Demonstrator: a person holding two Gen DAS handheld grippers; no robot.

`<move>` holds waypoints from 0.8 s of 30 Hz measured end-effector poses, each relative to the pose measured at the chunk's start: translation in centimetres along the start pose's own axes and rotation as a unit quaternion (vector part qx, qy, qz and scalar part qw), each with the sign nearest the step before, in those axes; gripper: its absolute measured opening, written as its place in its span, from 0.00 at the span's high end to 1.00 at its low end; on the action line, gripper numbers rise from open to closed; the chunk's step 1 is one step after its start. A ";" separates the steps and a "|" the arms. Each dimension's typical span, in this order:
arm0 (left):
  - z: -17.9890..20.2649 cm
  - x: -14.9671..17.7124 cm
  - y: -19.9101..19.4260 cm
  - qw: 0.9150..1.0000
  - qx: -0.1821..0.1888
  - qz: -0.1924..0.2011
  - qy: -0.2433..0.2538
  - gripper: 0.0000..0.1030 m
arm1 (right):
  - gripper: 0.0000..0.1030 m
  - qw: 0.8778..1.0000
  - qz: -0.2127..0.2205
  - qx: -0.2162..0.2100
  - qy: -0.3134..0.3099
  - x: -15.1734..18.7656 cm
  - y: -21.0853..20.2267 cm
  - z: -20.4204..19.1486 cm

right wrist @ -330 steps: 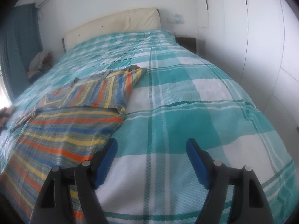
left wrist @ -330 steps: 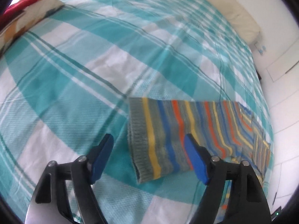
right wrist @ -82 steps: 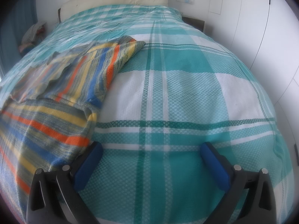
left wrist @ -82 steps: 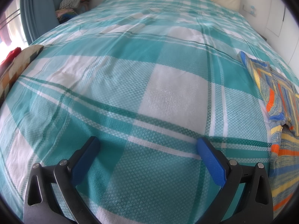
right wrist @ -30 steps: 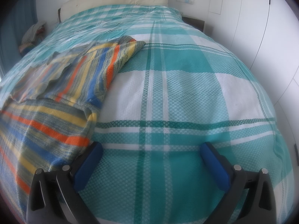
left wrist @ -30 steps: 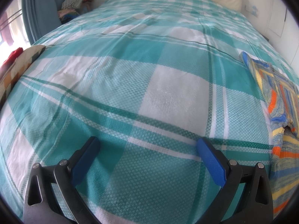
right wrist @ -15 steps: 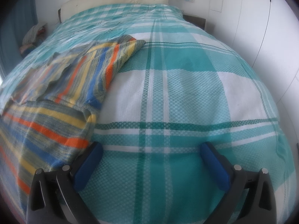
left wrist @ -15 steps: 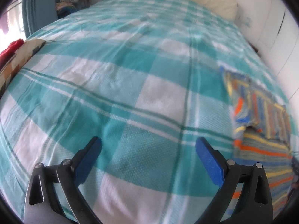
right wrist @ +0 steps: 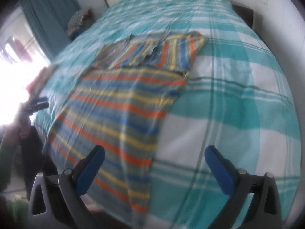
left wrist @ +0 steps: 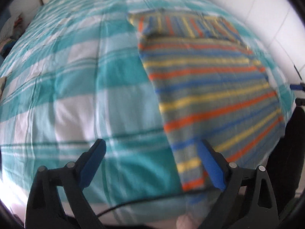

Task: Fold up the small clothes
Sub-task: 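Grasp the striped sweater hem with the right gripper while the left gripper grasps it too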

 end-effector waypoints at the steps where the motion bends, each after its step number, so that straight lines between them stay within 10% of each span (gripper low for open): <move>1: 0.0 1.6 -1.0 1.000 0.008 -0.024 0.009 0.17 | 0.00 0.999 -0.027 0.010 -0.017 1.9 -0.4 -0.7; 4: -2.4 4.6 -7.5 0.998 -0.029 -0.043 0.027 0.13 | 0.00 0.993 -0.091 0.042 -0.060 7.5 -2.6 -1.8; 8: -5.4 2.1 -14.6 0.996 -0.058 0.061 -0.020 0.01 | 0.00 0.995 -0.065 0.054 -0.060 9.0 -5.0 -2.0; 12: -2.5 0.6 -8.7 0.996 0.031 0.060 -0.065 0.03 | 0.00 0.999 -0.038 0.014 0.005 7.1 -1.7 -1.3; 18: 3.2 3.8 0.9 0.997 0.049 -0.017 -0.061 0.21 | 0.04 0.994 -0.068 -0.039 0.071 7.9 1.9 -1.8; 21: 4.4 4.6 1.7 0.997 0.044 -0.019 -0.058 0.22 | 0.16 0.991 -0.067 -0.060 0.098 7.6 3.3 -1.8; 24: 5.4 5.2 1.6 0.998 0.035 -0.026 -0.036 0.36 | 0.50 0.987 -0.091 -0.067 0.116 7.8 5.5 -1.6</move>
Point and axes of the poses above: each gripper's, at about its wrist camera, not at the fingertips, and y roughly the way its jaws point, z to its right, x to its underside, the point moved 6 cm from there along y, roughly the way its jaws point, and after that the axes turned 5 degrees about y, right-handed, at the moved point
